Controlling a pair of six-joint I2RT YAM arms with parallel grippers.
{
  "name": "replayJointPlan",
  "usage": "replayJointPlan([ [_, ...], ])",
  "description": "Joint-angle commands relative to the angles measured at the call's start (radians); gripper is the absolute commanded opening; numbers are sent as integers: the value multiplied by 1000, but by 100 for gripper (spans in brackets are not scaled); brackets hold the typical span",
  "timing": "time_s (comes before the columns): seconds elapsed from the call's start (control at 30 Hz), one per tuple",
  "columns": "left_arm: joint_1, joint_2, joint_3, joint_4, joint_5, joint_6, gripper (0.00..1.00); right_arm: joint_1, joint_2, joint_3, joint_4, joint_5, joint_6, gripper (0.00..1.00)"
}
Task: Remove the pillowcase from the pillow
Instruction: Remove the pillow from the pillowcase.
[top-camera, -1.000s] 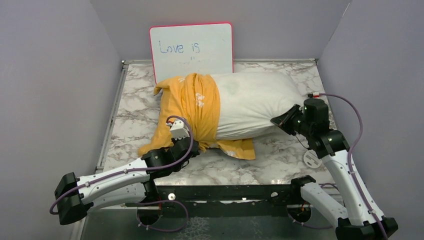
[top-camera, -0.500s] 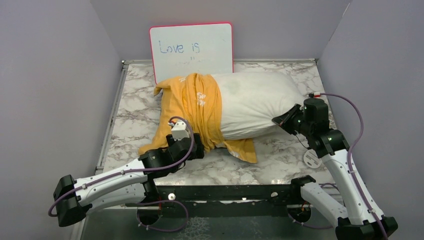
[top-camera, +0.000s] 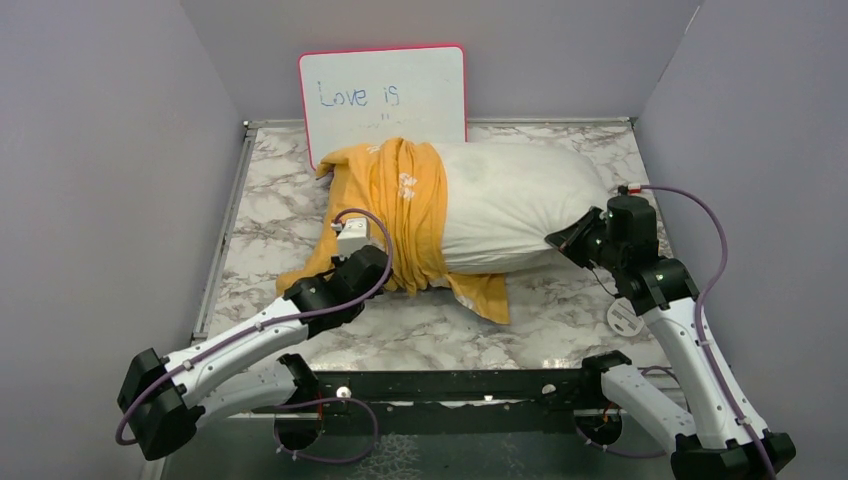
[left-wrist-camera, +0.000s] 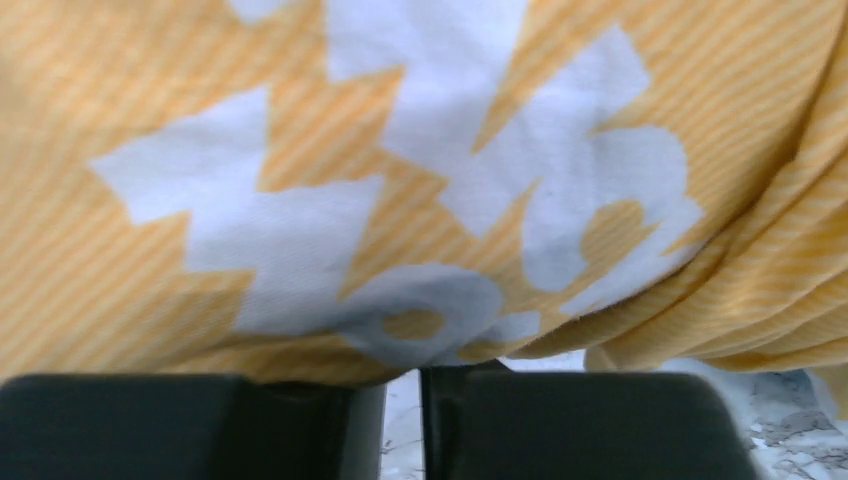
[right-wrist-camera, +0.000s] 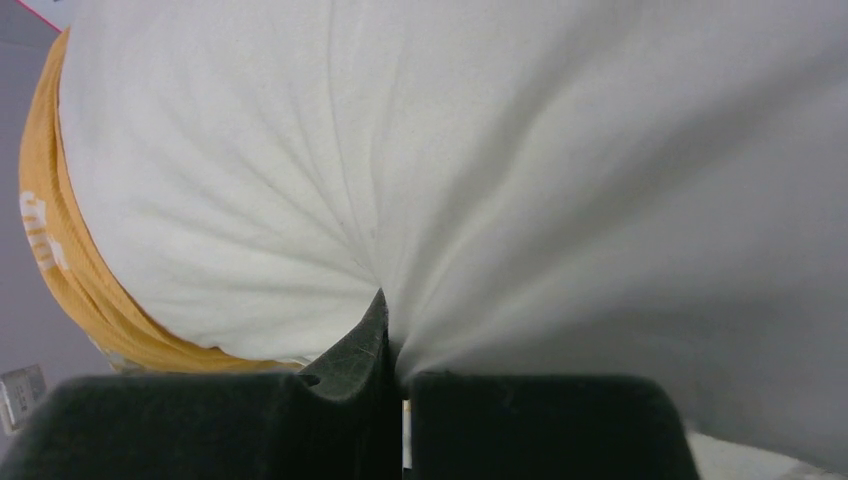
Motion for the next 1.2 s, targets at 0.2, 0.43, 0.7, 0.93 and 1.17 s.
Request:
replayJointPlan([
  [0.2,109,-134,-13,-108,-63,31,0,-11,15,83,25,156,-72,1],
  [0.43,149,-156,25,-218,-122,-18,0,-11,24,92,21,175,-89,1],
  [0.7,169,-195,102,-257,-102,8,11,-11,23,78,22,165,-86,0],
  [0.93,169,-233,135,-149,264,134,72,-11,38,56,47,99,-56,1],
  [1.17,169,-160,196,-98,752,216,84,-10,38,40,58,59,-37,1],
])
